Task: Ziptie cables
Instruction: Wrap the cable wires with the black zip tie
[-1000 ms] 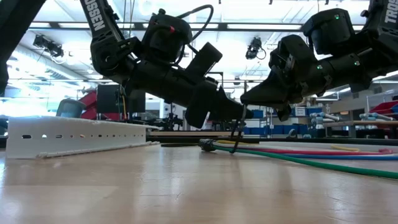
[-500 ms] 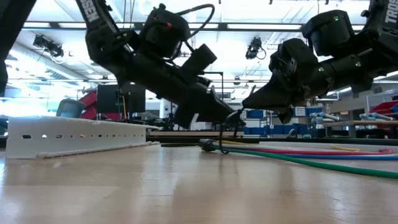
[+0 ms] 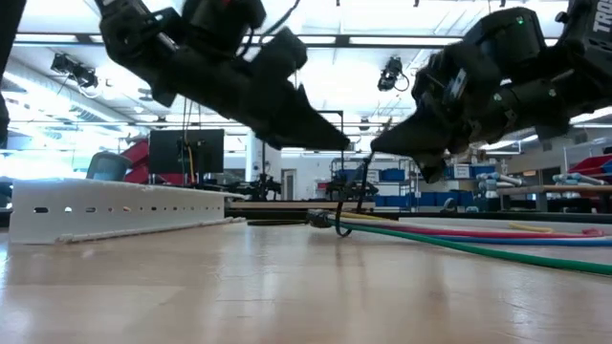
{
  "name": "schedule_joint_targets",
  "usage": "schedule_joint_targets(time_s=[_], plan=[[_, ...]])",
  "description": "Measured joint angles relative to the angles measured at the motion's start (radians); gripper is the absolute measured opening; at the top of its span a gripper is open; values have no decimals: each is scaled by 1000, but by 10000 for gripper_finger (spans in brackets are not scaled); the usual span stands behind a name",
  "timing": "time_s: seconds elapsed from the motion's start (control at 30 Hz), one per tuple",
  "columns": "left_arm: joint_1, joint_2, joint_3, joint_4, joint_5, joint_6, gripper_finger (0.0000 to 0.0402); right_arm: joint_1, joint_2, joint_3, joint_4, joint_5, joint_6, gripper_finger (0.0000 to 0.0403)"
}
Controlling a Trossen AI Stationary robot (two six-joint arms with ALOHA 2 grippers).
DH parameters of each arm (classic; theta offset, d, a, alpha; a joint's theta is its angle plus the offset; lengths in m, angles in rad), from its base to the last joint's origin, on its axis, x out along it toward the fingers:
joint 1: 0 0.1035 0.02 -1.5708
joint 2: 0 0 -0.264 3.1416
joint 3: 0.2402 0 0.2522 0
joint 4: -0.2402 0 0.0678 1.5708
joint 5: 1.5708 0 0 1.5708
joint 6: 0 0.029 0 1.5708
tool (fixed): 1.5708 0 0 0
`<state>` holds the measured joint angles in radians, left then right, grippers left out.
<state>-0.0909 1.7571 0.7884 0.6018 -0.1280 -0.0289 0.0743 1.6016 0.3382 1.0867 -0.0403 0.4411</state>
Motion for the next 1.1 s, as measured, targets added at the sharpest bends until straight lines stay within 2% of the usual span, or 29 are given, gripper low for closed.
schedule_joint_targets(time_s=[0.13, 0.3, 0.8, 1.1], plan=[[-17, -12, 0, 0, 28, -110, 111, 11, 0, 54, -71, -56, -25, 0], [-49, -4, 0, -5, 29, -216, 111, 14, 0, 91, -209, -59, -44, 0], [-84, 19, 0, 12, 24, -271, 110, 28, 0, 92, -162, -27, -59, 0], [-81, 115, 1, 176, 6, -298, 110, 28, 0, 92, -164, -11, -59, 0]])
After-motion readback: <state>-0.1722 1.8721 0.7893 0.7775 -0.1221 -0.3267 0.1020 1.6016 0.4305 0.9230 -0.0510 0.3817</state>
